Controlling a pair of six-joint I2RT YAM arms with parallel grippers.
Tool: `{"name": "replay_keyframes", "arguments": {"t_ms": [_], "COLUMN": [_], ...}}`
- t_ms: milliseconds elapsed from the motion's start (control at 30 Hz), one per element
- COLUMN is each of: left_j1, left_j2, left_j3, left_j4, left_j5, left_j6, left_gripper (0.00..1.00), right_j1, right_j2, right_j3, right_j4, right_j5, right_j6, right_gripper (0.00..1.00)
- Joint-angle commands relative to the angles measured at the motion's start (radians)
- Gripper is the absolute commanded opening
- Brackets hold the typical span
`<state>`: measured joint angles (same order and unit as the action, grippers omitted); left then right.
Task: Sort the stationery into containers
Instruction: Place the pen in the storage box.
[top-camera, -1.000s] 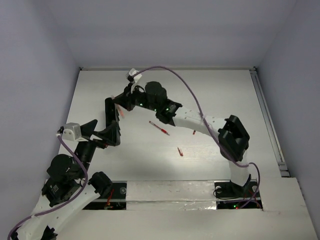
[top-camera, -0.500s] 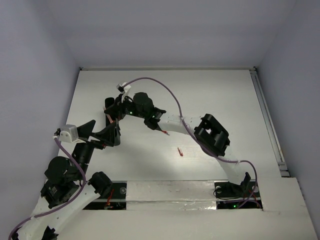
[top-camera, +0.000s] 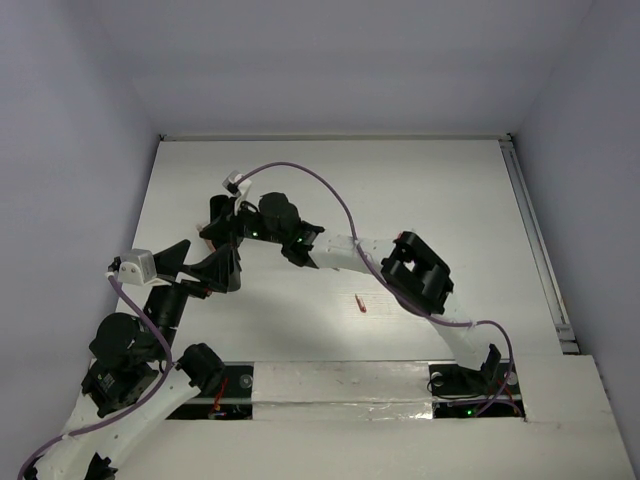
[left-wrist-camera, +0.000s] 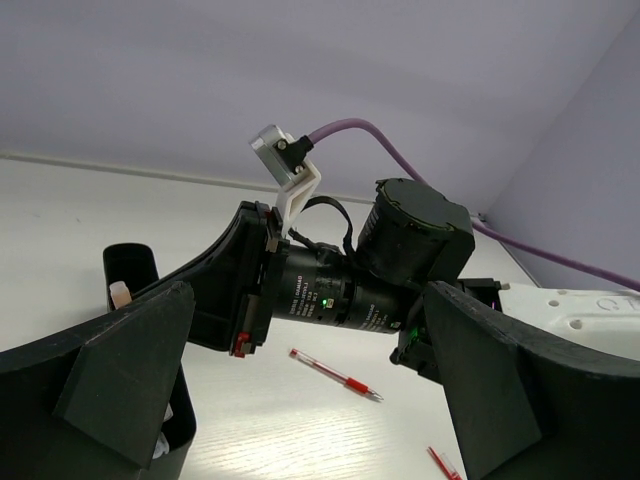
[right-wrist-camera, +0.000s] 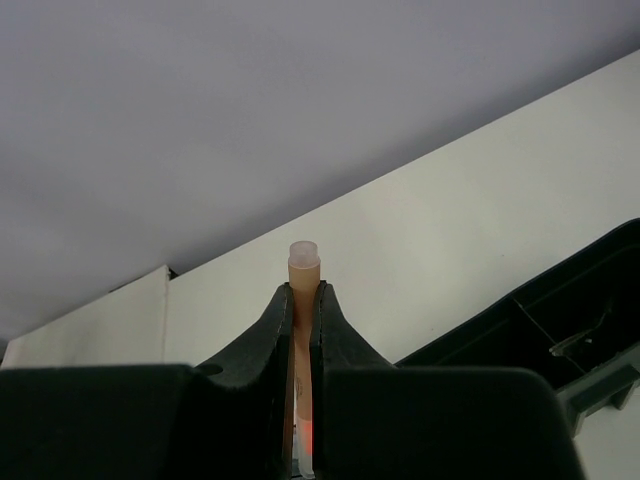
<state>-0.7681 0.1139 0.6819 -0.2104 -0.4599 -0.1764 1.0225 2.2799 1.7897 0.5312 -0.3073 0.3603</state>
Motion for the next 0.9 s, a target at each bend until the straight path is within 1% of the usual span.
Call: {"name": "replay_keyframes", "arguments": {"t_ms": [0,67,167,200,267,300,400,467,533,767,800,867], "left_j1": [0.006,0.006,0.006,0.006,0.006,0.006,0.006,0.006,0.006,0.006,0.006,0.006], "left_j2": [-0.008,-0.008,-0.007,-0.006,-0.006,-0.006,-0.006,-0.005,-0.005,-0.006,-0.006,-0.006], "left_j3": [-0.001,0.001,-0.001,-0.001,-0.001,-0.001,-0.001,-0.001,-0.001,-0.001,-0.001,0.001], "left_j4": [0.04,0.042,0.042,0.04,0.04,0.04,0.042,0.042,0.04,0.04,0.04,0.04], "left_j5": [0.007,0.007,0.007,0.007,0.009,0.007,0.009,0.009,0.01,0.01,0.01,0.009], "left_j6": [0.005,0.003,0.005,0.005,0.005,0.005,0.003,0.005,0.005,0.003,0.005,0.005], "left_gripper": [0.99,0.99,0.99,0.99,0.99,0.99,0.99,0.99,0.99,0.99,0.99,0.99], "right_j1": [0.002,0.002,0.011,0.011,0.011,0.011,0.011,0.011,0.011,0.011,0.011,0.011], "right_j2": [-0.005,-0.007,-0.01,-0.011,-0.017,-0.019,-0.025,-0.028,-0.031,-0.049,-0.056,-0.075], "right_j3": [-0.004,-0.007,-0.009,-0.012,-0.022,-0.036,-0.047,-0.05,-0.05,-0.056,-0.07,-0.082], "right_j4": [0.078,0.073,0.066,0.061,0.067,0.078,0.084,0.082,0.078,0.073,0.082,0.084], "right_j5": [0.007,0.008,0.008,0.008,0.007,0.005,0.011,0.016,0.022,0.034,0.04,0.056], "right_j6": [-0.001,-0.006,-0.014,-0.018,-0.021,-0.018,-0.015,-0.014,-0.017,-0.018,-0.02,-0.023], "right_gripper": [0.0,0.01,0.06,0.12,0.18,0.24,0.29,0.31,0.35,0.37,0.4,0.43]}}
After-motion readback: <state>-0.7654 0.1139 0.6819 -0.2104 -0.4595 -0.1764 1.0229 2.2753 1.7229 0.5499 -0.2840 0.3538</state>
